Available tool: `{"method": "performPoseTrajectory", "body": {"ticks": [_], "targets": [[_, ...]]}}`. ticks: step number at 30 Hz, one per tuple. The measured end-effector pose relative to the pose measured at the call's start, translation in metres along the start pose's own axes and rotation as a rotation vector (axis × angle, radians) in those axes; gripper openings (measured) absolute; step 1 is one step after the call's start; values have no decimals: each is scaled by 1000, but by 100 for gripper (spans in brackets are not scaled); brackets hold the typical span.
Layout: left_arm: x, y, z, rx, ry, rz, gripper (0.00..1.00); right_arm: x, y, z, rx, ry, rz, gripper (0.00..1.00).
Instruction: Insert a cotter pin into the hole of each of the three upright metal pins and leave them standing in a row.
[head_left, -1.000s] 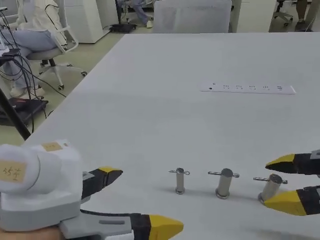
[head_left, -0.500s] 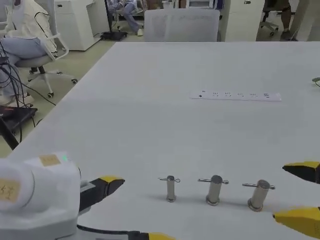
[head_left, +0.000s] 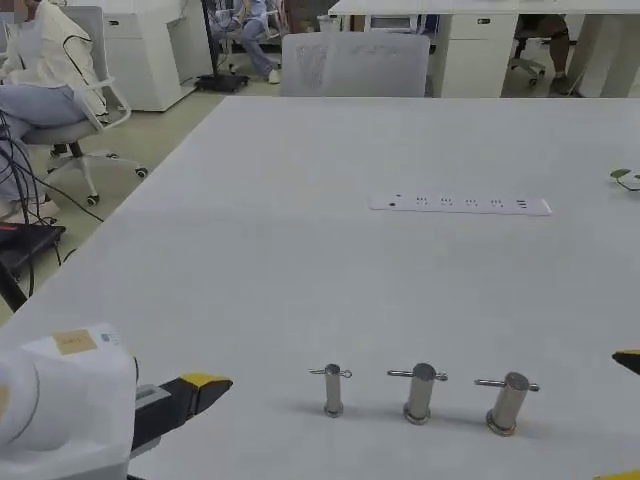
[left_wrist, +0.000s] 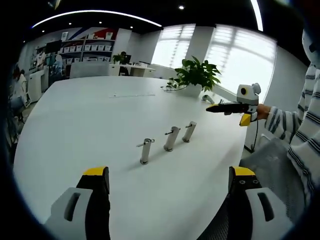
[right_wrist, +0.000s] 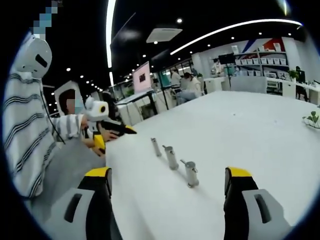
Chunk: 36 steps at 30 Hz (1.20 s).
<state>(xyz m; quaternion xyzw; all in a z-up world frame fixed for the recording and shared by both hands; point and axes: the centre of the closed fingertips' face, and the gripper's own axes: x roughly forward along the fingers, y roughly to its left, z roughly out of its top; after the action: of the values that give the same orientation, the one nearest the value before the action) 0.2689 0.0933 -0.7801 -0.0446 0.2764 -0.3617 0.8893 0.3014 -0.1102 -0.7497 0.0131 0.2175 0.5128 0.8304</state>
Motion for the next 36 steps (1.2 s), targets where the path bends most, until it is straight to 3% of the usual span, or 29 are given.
{"method": "performPoseTrajectory", "body": {"ticks": [9,12,19,23,36], "targets": [[-8,5,0,-27,-15,14,99,-4,6,-2,52,-45,-31,100],[-10,9,-4,-36,-20,24,99,-6,4,-7,58,-30,-46,100],[-14,18,-16,-72,11,48,99,-10,3,-22,94,6,-84,100],[-16,21,-18,-76,13,56,99,-14,-6,-31,102,48,-145,100],[-20,27,-21,-87,33,70,100,-17,-3,-40,94,123,-170,100]]}}
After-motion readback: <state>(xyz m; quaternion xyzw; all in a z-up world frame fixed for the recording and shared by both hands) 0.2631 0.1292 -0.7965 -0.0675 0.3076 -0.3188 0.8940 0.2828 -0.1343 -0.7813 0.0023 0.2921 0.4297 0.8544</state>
